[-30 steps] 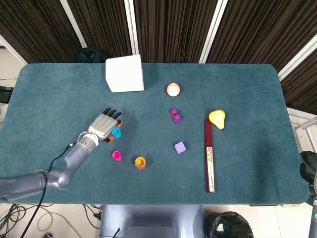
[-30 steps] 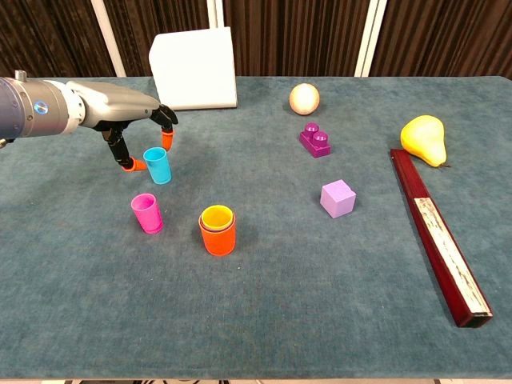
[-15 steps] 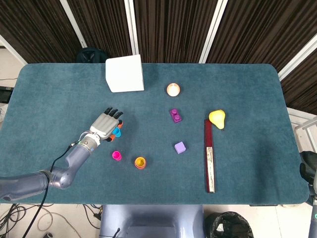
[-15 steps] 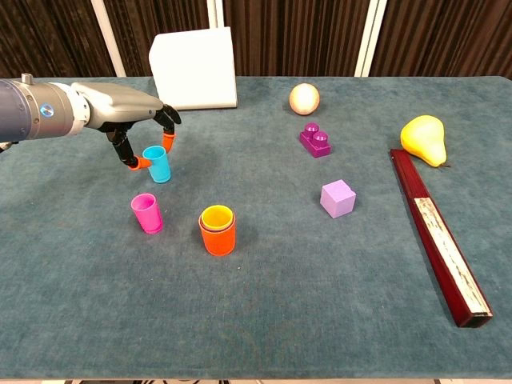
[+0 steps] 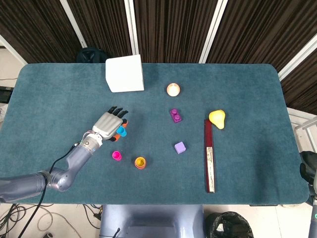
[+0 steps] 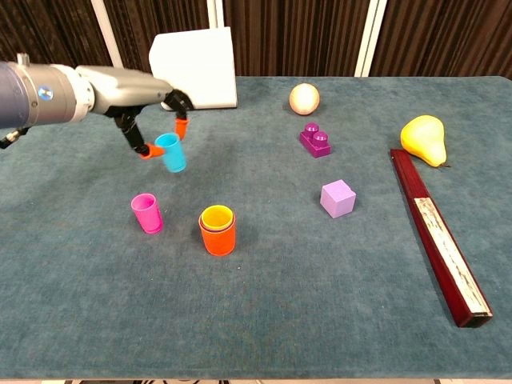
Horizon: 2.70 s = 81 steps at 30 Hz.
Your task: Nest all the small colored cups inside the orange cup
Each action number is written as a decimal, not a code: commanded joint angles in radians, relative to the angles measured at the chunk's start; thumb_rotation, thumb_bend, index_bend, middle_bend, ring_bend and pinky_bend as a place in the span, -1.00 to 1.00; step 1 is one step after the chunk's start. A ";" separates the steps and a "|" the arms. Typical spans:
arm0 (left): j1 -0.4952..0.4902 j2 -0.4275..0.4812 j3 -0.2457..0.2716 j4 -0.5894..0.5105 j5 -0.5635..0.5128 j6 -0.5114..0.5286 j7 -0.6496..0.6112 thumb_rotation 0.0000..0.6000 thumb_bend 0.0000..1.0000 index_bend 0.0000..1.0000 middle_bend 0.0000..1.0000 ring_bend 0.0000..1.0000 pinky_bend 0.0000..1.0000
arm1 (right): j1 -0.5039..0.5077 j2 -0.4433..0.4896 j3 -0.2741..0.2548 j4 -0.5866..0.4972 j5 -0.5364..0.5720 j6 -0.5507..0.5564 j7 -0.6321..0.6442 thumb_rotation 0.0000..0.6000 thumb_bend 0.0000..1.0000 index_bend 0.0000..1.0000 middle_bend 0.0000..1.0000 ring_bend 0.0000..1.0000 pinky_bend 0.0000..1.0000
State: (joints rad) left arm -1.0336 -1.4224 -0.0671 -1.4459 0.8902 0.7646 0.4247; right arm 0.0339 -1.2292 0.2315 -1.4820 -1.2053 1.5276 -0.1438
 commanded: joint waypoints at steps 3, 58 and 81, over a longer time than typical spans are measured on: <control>-0.009 0.070 -0.033 -0.154 0.064 0.026 -0.008 1.00 -0.32 -0.12 -0.82 -1.00 -1.00 | -0.001 0.002 0.001 -0.001 -0.001 0.002 0.002 1.00 -0.16 -0.93 -1.00 -0.93 -0.98; -0.066 0.071 0.051 -0.345 0.044 -0.012 0.109 1.00 -0.32 -0.37 -0.82 -1.00 -1.00 | -0.011 0.016 0.013 -0.011 0.003 0.019 0.021 1.00 -0.16 -0.93 -1.00 -0.93 -0.98; -0.003 0.170 0.100 -0.387 0.072 0.052 0.082 1.00 -0.33 -0.47 -0.82 -1.00 -1.00 | -0.011 0.016 0.013 -0.015 0.002 0.022 0.017 1.00 -0.16 -0.93 -1.00 -0.93 -0.98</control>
State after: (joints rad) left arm -1.0502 -1.2677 0.0230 -1.8222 0.9500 0.8075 0.5181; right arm 0.0228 -1.2130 0.2445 -1.4973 -1.2033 1.5492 -0.1268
